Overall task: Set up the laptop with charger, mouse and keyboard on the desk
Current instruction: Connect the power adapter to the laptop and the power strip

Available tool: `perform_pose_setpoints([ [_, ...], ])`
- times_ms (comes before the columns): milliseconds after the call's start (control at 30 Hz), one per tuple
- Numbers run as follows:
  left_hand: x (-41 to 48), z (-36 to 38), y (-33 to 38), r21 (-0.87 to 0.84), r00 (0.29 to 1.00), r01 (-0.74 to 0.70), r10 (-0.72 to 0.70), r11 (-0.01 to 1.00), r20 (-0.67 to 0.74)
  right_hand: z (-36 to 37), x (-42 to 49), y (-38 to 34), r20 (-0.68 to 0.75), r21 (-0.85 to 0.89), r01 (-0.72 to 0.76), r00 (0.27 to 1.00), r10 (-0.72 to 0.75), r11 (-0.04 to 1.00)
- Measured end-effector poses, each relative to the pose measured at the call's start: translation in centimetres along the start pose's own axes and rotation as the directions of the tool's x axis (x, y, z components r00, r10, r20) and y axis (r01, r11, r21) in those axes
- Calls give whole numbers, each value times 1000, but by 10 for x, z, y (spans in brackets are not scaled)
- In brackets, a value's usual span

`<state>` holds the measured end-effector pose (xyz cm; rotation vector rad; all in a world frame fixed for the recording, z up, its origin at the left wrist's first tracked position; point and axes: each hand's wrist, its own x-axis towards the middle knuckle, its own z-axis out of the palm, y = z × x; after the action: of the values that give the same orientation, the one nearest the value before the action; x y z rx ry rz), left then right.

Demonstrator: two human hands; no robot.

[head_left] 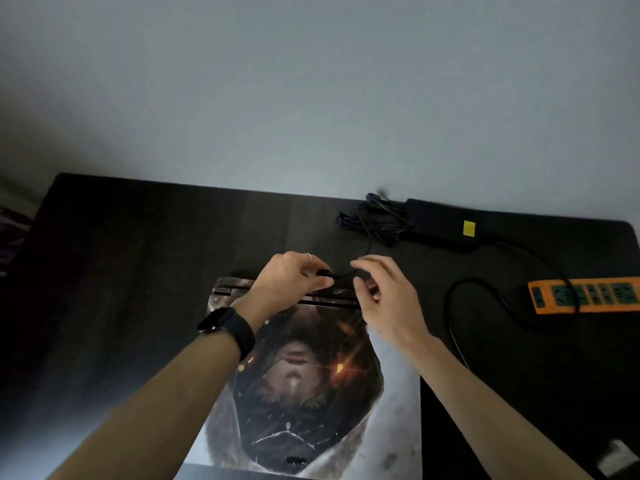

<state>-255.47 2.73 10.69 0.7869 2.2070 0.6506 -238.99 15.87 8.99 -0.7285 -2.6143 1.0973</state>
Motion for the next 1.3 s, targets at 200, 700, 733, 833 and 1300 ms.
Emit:
perform_pose_setpoints([
  [200, 7, 15, 14, -123, 998, 4, 3, 992, 58, -2, 15, 6, 209, 39, -94, 974, 84, 995],
  [700, 10, 16, 9, 400, 955, 39, -152, 916, 254, 10, 6, 21, 90, -128, -314, 941, 326, 941],
  [733, 13, 14, 13, 397, 945, 38, -162, 917, 285, 10, 8, 20, 94, -105, -333, 935, 342, 937],
  [833, 18, 7, 18, 375, 917, 39, -183, 926, 355, 5, 10, 14, 127, -91, -306, 940, 315, 948],
  [1300, -31, -18, 40, 233, 965, 17, -77, 972, 250, -26, -11, -44, 71, 9, -213, 975, 212, 977],
])
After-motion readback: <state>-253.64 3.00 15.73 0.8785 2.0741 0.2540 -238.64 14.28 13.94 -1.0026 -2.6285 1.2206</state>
